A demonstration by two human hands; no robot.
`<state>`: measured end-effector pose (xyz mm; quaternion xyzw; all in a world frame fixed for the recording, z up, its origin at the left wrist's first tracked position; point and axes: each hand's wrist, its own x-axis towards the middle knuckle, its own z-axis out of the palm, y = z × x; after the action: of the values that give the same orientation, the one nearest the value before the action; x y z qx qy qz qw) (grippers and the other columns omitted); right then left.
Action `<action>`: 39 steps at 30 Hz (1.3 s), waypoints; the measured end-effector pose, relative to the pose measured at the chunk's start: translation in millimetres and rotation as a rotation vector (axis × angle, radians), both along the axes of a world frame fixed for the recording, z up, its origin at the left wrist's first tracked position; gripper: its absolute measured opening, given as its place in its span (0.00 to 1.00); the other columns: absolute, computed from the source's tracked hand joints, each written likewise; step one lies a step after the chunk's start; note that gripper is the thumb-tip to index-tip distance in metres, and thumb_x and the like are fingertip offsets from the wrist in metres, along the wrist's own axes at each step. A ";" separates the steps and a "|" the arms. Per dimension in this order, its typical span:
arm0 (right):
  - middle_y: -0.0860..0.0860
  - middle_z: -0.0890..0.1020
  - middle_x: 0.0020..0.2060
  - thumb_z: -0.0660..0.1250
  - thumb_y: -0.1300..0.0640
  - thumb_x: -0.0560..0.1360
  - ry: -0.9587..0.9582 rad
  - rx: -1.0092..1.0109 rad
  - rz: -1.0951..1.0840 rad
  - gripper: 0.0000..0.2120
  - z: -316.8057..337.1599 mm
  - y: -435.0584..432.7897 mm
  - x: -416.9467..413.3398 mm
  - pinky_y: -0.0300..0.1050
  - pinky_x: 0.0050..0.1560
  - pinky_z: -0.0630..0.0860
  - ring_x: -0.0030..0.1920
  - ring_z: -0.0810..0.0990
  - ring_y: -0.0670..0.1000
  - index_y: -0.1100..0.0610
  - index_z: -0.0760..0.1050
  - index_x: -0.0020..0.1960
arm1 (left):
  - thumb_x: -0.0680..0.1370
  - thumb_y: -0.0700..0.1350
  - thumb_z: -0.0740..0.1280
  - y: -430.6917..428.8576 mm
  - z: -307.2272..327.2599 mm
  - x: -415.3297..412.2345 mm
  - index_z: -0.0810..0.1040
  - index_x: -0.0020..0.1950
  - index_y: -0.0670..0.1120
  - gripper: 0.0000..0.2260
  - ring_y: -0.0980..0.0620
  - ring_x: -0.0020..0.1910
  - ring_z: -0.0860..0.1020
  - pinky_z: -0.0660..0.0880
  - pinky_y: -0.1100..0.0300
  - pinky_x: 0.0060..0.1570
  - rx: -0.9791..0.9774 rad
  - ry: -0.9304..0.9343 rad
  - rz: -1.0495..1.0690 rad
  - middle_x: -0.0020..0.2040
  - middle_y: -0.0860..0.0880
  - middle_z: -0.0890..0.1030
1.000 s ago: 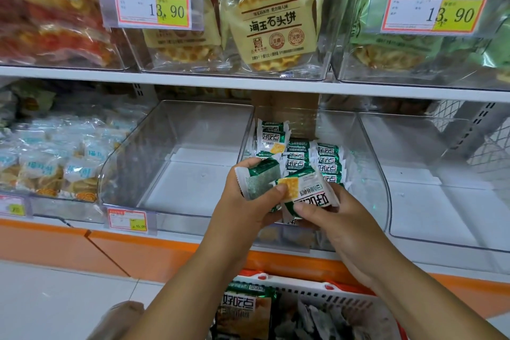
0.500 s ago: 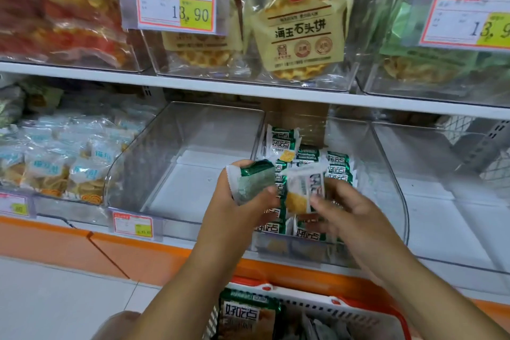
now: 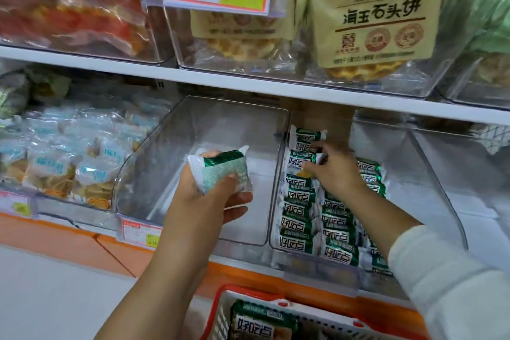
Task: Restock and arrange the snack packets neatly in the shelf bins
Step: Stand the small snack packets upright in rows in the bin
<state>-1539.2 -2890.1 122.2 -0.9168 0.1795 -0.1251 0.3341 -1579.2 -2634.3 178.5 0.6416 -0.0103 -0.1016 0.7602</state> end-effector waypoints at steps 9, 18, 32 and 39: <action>0.58 0.78 0.54 0.75 0.51 0.72 -0.158 0.134 -0.176 0.25 -20.9 3.8 2.6 0.44 0.46 0.70 0.50 0.78 0.58 0.60 0.71 0.63 | 0.82 0.40 0.63 1.0 -2.9 -4.5 0.77 0.56 0.52 0.09 0.48 0.42 0.86 0.82 0.57 0.40 0.029 0.017 -0.072 0.43 0.50 0.86; 0.58 0.79 0.56 0.70 0.49 0.75 -0.068 0.063 -0.142 0.26 -23.2 10.8 7.4 0.45 0.48 0.72 0.54 0.78 0.59 0.57 0.67 0.68 | 0.81 0.40 0.64 -10.5 -5.7 -8.2 0.78 0.58 0.52 0.09 0.48 0.43 0.86 0.80 0.53 0.45 0.047 0.006 -0.122 0.45 0.49 0.87; 0.36 0.73 0.57 0.69 0.54 0.76 -0.284 0.213 0.228 0.17 52.8 55.4 -164.5 0.37 0.57 0.74 0.58 0.75 0.38 0.34 0.72 0.57 | 0.82 0.46 0.63 -21.1 7.9 -44.6 0.78 0.56 0.50 0.06 0.50 0.46 0.85 0.82 0.55 0.45 0.113 -0.082 -0.295 0.47 0.49 0.86; 0.29 0.61 0.69 0.74 0.60 0.72 -0.223 0.112 0.297 0.28 45.3 60.7 -207.3 0.20 0.60 0.60 0.70 0.58 0.31 0.33 0.70 0.61 | 0.77 0.60 0.68 -43.8 -3.6 -84.8 0.79 0.63 0.58 0.16 0.50 0.60 0.80 0.75 0.46 0.64 0.182 0.018 -0.507 0.59 0.53 0.83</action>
<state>-1746.5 -2829.4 167.5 -0.8935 0.0106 -0.1651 0.4174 -1664.0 -2678.1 174.8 0.6833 -0.1547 -0.2950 0.6497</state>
